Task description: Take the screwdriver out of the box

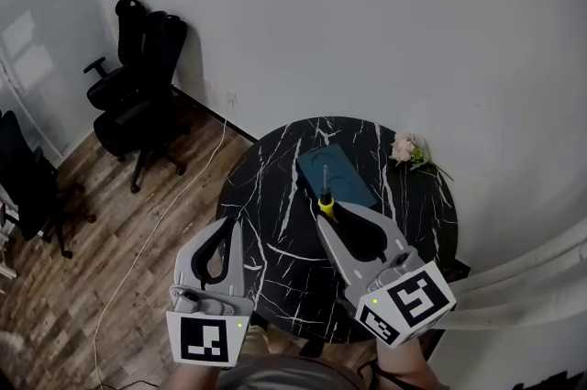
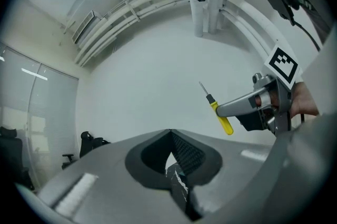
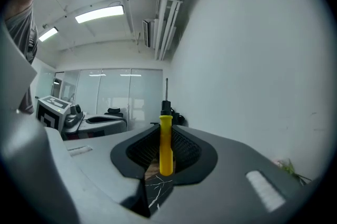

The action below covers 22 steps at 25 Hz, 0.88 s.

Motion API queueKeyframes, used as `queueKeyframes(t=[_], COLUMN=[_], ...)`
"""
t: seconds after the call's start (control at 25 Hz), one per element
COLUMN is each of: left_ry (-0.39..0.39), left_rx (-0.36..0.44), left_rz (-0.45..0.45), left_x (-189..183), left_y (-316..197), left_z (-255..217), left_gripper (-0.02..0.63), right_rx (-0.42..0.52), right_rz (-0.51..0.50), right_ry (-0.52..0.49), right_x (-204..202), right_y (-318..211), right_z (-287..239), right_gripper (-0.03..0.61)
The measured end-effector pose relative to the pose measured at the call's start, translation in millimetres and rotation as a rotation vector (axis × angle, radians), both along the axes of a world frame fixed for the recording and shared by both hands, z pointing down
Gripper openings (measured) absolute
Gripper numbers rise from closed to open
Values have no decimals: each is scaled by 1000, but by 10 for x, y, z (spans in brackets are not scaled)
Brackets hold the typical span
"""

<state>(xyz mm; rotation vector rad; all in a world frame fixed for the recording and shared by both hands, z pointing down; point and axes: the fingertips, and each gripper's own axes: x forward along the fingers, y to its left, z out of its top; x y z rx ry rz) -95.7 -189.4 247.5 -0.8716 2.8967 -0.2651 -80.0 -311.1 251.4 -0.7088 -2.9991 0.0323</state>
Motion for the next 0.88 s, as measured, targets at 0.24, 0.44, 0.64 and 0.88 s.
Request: queueKeyframes(t=[0.24, 0.44, 0.64, 0.88], left_ry=[64, 126, 207, 296], left_rx=[-12, -42, -75, -109], left_rz=[38, 88, 143, 207], left_x=[-422, -679, -868, -1054], left_y=[124, 161, 167, 148], left_z=[214, 481, 859, 1298], left_gripper=[0, 1, 1, 1], right_rx=[27, 40, 24, 17], right_rz=[54, 110, 164, 242], right_ry=[116, 217, 333, 464], right_x=[-346, -514, -603, -598], right_y=[149, 196, 216, 176], right_z=[578, 1101, 1695, 2368], right_gripper=[92, 92, 92, 92])
